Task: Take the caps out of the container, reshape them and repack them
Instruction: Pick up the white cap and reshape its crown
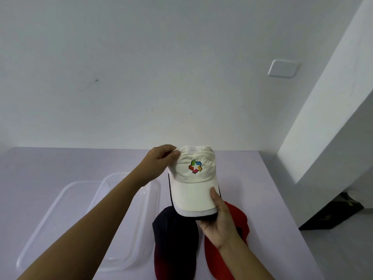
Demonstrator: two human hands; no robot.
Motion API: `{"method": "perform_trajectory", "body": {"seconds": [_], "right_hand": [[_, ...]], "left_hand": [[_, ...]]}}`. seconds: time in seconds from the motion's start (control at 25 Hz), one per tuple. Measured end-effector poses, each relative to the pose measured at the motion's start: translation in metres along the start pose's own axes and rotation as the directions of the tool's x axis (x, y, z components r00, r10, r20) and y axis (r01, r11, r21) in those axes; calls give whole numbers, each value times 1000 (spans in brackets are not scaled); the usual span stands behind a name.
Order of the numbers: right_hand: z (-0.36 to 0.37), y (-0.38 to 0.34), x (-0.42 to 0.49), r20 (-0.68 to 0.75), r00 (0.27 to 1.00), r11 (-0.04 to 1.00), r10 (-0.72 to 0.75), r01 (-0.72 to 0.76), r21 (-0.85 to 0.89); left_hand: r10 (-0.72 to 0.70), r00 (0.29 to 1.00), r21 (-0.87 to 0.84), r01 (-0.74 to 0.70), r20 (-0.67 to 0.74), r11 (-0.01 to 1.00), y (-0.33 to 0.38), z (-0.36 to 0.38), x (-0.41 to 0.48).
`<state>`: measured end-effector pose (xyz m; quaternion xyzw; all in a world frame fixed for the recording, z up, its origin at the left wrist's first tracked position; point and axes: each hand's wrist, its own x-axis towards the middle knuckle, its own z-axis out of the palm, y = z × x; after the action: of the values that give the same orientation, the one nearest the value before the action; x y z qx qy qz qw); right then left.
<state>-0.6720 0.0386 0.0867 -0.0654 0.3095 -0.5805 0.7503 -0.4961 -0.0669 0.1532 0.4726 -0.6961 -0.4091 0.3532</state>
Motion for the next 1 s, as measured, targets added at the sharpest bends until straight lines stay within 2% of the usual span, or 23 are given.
{"method": "perform_trajectory", "body": {"seconds": [0.08,0.2,0.36,0.44,0.56,0.64,0.72,0.76,0.88,1.0], "right_hand": [[0,-2,1,8,1000,1000,-1,1,-25],[1,-1,3,15,1000,998,8,-7,-68],[0,0,4,25,1000,997,-3,5,-83],[-3,0,5,28,1000,995,-4,6,-100],[-8,0,8,37,999,989,4,2,-147],[-9,1,9,56,998,983,7,3,-182],[-9,4,11,61,998,980,5,7,-198],[-7,6,10,60,998,979,6,7,-203],[-6,6,12,66,998,980,-2,15,-200],[-5,3,9,91,996,965,-8,32,-260]], "left_hand": [[-22,999,-73,24,24,997,7,-1,0],[-69,998,95,69,-10,993,11,3,3],[-148,986,-50,144,-83,988,17,6,6],[-165,985,34,167,-58,985,19,1,8],[-186,979,134,174,85,976,27,-7,7],[-184,969,305,128,164,944,32,-8,6],[-135,977,457,46,165,888,35,-4,5],[-92,983,479,6,156,878,35,-1,5],[-28,988,387,-33,152,922,36,-3,5],[-65,982,314,5,179,949,34,-7,6]]}}
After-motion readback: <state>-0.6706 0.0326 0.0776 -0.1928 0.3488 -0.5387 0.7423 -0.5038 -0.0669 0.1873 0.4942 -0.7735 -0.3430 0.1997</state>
